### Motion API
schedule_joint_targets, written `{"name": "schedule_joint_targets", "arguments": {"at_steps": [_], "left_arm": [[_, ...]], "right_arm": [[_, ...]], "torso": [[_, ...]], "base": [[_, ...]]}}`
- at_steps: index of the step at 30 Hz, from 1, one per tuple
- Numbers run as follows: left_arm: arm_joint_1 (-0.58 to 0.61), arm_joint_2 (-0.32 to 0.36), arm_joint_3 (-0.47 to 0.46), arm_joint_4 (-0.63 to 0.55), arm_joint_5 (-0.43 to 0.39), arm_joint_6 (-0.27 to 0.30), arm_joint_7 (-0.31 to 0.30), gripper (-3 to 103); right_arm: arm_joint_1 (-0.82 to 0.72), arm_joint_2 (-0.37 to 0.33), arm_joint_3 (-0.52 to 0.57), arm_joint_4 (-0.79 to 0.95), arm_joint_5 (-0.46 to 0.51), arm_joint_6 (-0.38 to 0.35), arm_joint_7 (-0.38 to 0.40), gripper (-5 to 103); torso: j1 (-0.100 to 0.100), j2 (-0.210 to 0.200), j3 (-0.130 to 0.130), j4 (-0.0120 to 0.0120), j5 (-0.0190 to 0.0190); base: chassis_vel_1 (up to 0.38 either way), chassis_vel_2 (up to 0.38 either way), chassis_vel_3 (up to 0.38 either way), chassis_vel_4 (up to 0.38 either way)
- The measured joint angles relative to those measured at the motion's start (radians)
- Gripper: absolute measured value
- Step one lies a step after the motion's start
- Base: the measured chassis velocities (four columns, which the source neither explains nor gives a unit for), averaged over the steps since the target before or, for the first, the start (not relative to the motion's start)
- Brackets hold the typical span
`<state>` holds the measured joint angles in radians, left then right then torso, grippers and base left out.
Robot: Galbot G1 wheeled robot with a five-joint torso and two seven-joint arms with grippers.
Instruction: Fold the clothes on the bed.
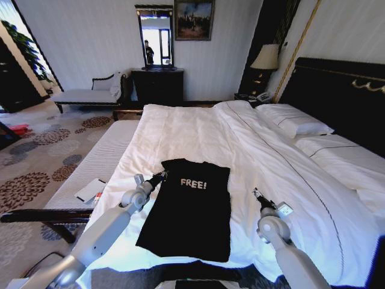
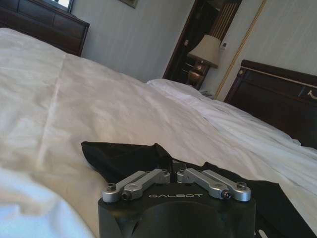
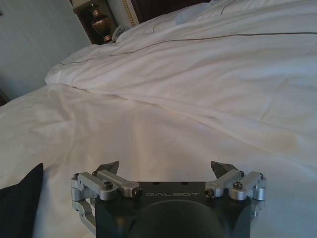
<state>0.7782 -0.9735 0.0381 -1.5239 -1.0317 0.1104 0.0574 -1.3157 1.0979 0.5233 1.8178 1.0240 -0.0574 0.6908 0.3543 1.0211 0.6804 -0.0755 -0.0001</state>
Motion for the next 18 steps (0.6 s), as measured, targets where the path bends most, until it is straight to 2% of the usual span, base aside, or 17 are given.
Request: {"name": "schedule_joint_targets", "arguments": {"at_steps": [11, 18], "left_arm": [[0.036, 0.032, -0.031, -0.038, 0.002, -0.001, -0.007, 1], [0.036, 0.026, -0.031, -0.035, 0.005, -0.001, -0.016, 0]], "right_arm": [[0.007, 0.003, -0.011, 0.002, -0.003, 0.000, 0.005, 100], [0.003, 0.006, -0.009, 0.003, -0.004, 0.000, 0.005, 100]], "torso": [[0.000, 0.000, 0.000, 0.0001, 0.0001], [0.000, 0.000, 0.000, 0.0001, 0.0000]], "base": [[0.000, 0.000, 0.000, 0.000], [0.000, 0.000, 0.000, 0.000]]}}
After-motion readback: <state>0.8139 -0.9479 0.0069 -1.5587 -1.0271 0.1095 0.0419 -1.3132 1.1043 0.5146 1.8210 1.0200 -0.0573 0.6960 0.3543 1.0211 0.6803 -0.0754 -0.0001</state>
